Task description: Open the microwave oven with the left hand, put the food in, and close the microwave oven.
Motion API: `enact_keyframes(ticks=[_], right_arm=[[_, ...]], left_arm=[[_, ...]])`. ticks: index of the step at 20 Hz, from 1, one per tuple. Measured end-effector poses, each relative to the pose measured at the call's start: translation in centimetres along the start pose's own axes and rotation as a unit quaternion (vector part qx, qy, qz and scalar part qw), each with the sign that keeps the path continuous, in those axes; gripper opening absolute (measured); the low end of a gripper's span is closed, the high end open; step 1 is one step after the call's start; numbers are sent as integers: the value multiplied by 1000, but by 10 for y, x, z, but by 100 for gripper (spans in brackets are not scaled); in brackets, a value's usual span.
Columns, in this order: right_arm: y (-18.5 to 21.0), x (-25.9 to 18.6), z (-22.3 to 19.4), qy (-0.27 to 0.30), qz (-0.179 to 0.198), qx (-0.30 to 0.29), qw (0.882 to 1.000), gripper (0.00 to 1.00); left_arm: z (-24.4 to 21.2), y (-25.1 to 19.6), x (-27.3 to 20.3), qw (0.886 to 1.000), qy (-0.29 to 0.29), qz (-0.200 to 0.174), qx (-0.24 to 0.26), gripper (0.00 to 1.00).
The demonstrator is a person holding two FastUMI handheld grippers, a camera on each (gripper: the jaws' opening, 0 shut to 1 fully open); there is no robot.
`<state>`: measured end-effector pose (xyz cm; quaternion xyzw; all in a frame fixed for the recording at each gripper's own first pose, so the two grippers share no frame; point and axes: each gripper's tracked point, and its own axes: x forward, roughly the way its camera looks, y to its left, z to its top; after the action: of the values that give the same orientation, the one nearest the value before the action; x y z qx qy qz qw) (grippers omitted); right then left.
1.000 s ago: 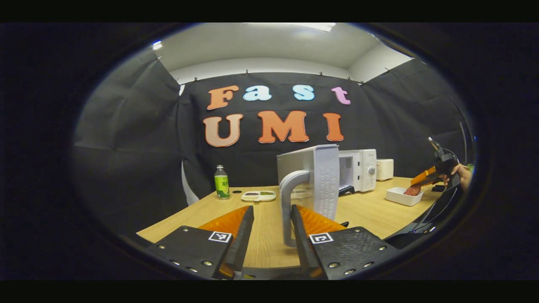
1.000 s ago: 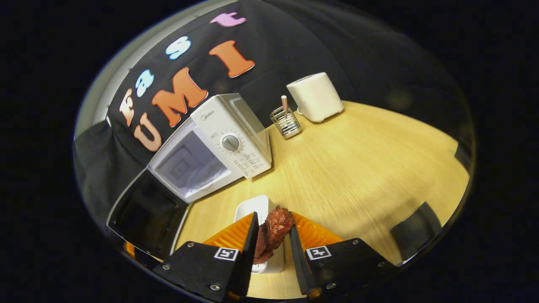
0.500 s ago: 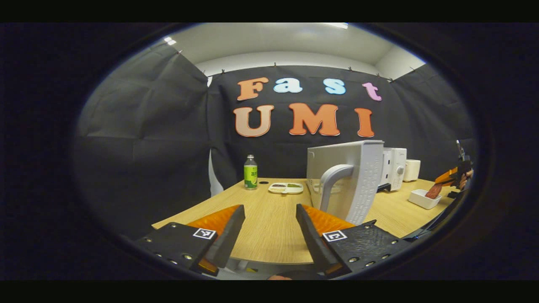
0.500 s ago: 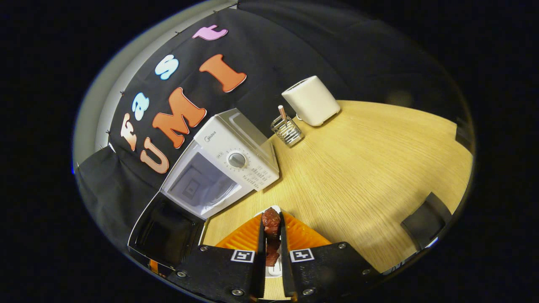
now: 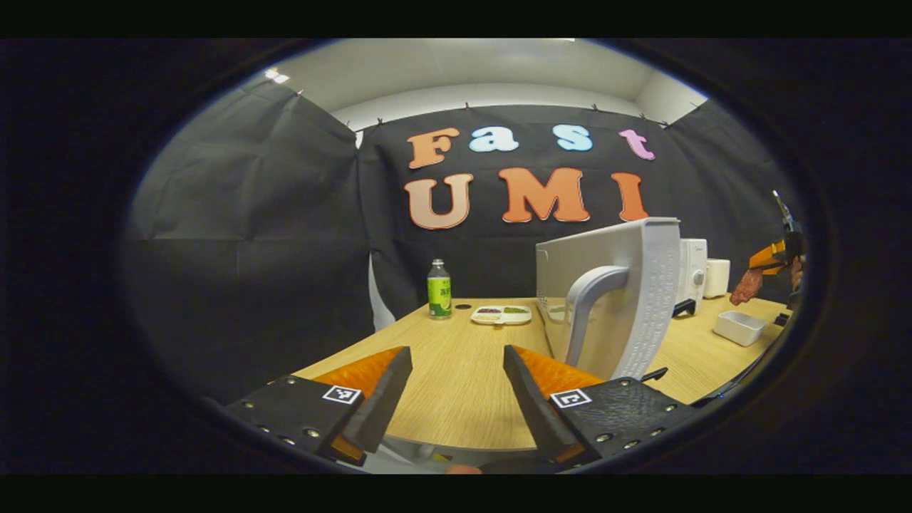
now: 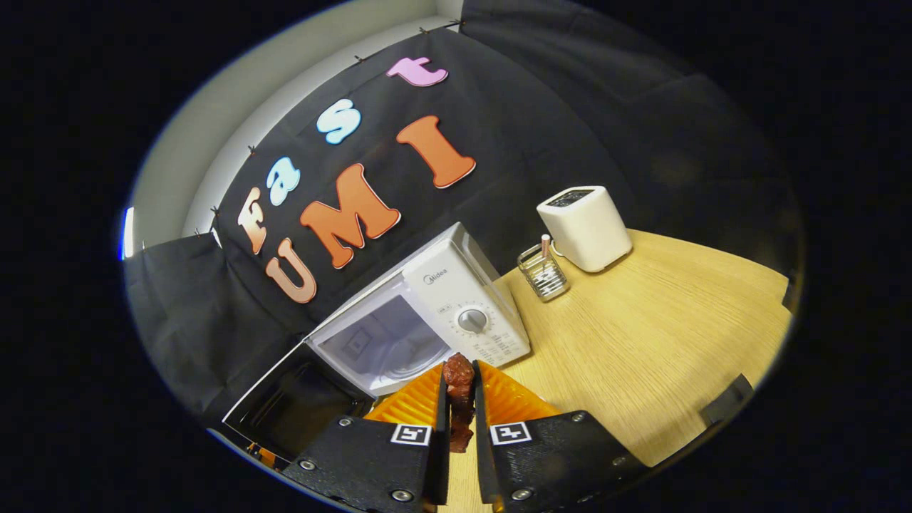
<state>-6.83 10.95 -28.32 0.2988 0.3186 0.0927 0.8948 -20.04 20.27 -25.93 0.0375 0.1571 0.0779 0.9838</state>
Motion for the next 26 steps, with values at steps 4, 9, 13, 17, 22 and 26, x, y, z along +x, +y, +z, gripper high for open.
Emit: enact_keyframes(ticks=[4,9,13,17,22,26], right_arm=[[45,24,9,-19,31,-24,999,16],[91,62,-2,-19,47,-75,996,16],[117,94,-16,-14,56,-100,993,16],[129,128,-32,-3,56,-93,994,16],[133,171,-49,7,45,-91,995,16],[127,207,-64,15,32,-67,997,16]], left_arm=[[5,4,0,1000,-4,14,9,85],[6,9,-10,999,-6,21,25,85],[4,21,-16,999,-3,38,27,85],[3,35,-24,998,-2,59,24,85],[-3,54,-33,996,4,81,26,86],[-10,65,-39,995,10,94,23,85]])
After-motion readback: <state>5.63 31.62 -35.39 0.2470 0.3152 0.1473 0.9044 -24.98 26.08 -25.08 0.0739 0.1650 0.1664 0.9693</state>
